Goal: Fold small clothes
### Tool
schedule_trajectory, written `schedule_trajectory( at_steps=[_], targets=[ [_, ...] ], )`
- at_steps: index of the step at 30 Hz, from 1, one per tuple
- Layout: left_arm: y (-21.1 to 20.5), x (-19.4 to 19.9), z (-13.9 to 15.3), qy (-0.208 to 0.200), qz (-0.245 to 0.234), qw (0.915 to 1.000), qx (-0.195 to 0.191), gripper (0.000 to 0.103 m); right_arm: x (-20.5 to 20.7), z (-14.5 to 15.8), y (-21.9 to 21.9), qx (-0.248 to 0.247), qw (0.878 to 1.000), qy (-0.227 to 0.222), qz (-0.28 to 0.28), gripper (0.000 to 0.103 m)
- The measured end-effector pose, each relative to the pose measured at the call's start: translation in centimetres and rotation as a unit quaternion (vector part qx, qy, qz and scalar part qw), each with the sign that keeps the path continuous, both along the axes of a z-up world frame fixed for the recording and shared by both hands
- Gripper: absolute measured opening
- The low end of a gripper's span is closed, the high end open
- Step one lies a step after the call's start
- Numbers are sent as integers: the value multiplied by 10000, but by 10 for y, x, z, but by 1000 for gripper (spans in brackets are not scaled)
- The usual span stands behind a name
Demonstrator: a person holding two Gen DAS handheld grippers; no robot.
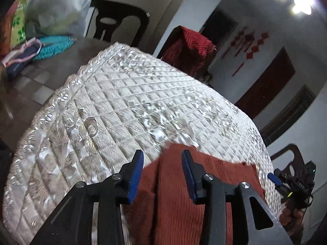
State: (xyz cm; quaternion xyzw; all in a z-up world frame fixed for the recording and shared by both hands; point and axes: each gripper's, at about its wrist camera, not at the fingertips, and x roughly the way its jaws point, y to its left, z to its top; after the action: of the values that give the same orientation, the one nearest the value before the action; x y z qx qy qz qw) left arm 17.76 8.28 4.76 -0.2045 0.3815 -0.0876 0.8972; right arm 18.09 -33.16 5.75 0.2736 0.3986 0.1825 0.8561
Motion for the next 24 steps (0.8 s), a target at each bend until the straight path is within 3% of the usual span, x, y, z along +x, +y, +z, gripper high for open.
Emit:
schedule_trajectory(
  at_steps=[5, 9, 11, 13, 16, 19, 24],
  targets=[
    [-31, -29, -3, -80, -468, 9979, 450, 41, -33, -9, 21, -423, 9987, -43, 281, 38],
    [-63, -47, -17, -39, -930, 9912, 942, 41, -46, -28, 34, -952, 9944, 148, 426, 34],
    [-73, -46, -28, 116, -960, 9866, 1312, 41, -46, -32, 30, -1221, 9918, 129, 346, 14],
    [-76, -47, -30, 85, -931, 9844, 1489, 41, -46, -30, 22, -1279, 9915, 182, 152, 12],
    [-79, -57, -20, 76, -863, 9845, 1525, 41, -59, -13, 27, -1565, 9876, -82, 140, 13],
    [-95, -71, -13, -52, -979, 9828, 1563, 41, -75, -5, 53, -1581, 9856, -304, 513, 15],
    [-129, -85, -18, -20, -1384, 9797, 1450, 41, -88, -19, 98, -1546, 9803, -272, 1199, 15]
  ],
)
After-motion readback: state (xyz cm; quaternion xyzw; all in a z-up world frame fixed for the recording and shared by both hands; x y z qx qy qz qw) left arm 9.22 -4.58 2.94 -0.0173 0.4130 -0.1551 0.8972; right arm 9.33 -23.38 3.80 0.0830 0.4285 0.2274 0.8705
